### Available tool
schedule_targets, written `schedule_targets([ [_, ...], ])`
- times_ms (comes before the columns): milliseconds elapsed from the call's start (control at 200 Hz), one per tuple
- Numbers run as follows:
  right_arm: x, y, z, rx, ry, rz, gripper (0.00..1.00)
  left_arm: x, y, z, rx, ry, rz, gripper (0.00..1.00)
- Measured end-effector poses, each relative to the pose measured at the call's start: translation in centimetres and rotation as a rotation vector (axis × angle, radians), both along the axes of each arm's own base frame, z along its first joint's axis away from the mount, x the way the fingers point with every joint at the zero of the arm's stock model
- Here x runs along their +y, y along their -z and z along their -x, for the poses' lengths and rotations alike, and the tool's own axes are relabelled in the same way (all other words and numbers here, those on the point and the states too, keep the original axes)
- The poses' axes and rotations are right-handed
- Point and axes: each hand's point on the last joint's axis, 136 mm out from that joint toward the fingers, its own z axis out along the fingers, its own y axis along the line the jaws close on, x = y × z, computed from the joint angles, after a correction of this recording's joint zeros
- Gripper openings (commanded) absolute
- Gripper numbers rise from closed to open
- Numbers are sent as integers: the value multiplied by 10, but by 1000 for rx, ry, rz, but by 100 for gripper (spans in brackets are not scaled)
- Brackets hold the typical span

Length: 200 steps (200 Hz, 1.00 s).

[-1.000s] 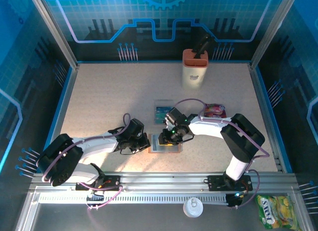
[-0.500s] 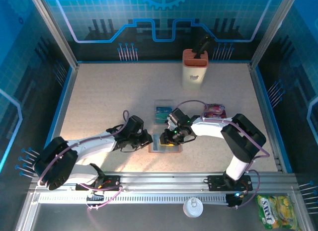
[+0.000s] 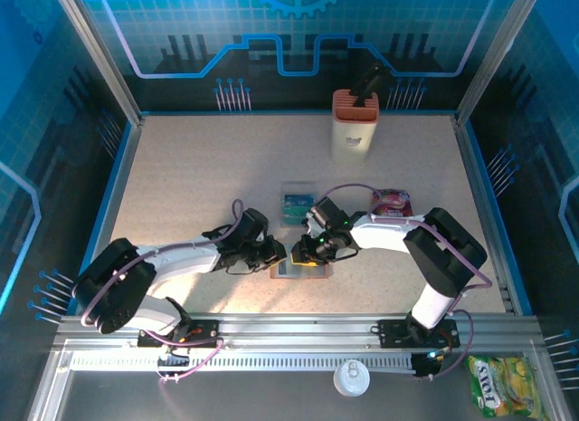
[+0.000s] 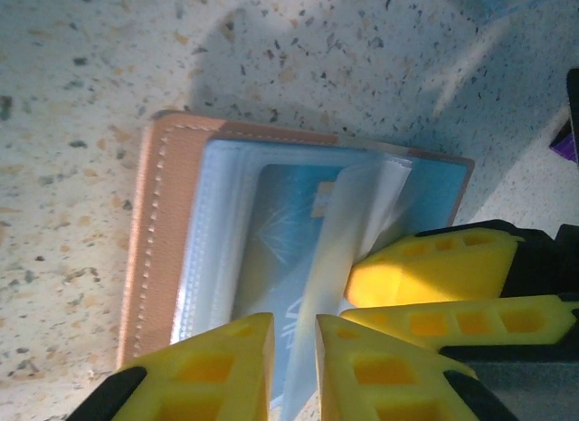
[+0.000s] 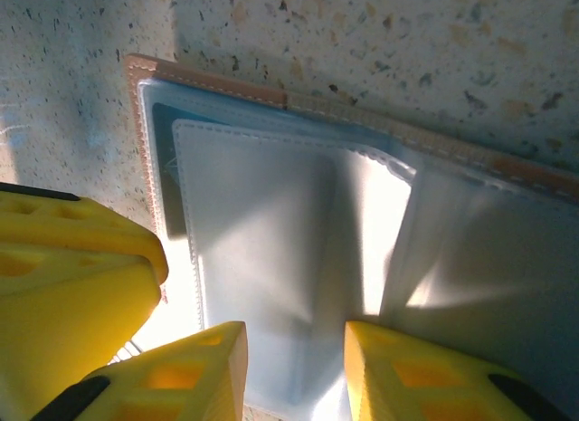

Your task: Take the credit cards out of the card holder

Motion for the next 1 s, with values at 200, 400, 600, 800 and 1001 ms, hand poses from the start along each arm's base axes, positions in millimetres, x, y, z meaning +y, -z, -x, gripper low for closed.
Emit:
schedule_targets([
  [200,0,1,0,-2,2,-4,35,-6,4,0,15,15,3,20],
  [400,-1,0,0,-6,4,-7,35,-8,5,2,21,20,2,17],
  [600,-2,-7,0,-18,7,-18,35,-10,3,2,16,23,12,13],
  [800,-3,-28,0,-54,14,-40,35,-14,0,0,3,28,23,14],
  [1001,-10,-42,-2,-81,30,-39,35,-22,-13,-7,-24,35,47,14],
])
